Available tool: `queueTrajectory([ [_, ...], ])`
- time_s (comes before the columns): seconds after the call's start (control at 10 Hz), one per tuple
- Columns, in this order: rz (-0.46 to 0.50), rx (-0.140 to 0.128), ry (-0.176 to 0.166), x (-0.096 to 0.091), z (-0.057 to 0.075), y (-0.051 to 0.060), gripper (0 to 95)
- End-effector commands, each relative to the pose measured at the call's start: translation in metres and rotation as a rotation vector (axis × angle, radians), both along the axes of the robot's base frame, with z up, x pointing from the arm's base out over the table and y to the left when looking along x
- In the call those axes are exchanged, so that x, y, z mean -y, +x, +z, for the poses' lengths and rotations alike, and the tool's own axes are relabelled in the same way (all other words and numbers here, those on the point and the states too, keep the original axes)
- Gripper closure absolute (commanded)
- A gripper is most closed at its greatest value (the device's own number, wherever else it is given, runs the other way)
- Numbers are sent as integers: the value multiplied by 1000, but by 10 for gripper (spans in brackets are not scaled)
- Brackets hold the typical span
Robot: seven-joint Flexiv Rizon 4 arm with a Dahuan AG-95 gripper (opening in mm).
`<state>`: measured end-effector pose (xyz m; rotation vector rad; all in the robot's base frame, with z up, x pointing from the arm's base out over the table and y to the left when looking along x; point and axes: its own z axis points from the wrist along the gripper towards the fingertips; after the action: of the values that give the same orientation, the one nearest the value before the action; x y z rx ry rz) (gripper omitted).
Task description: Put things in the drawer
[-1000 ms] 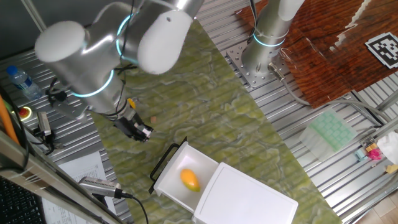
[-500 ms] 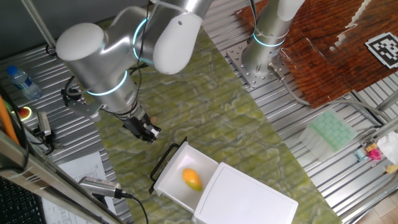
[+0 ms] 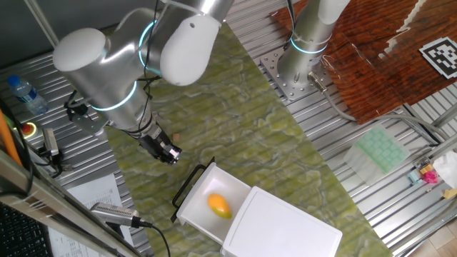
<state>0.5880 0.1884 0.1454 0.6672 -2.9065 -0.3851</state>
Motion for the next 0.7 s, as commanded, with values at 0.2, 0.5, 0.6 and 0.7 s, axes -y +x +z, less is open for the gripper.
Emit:
queueTrajectory([
  [0.2,28,19,-14,3,-1,-1,950],
  [0.5,97,31,60,23,-32,10,950],
  [0.6,119,21,111,24,-36,10,950],
  [0.7,142,-4,139,24,-38,10,950],
])
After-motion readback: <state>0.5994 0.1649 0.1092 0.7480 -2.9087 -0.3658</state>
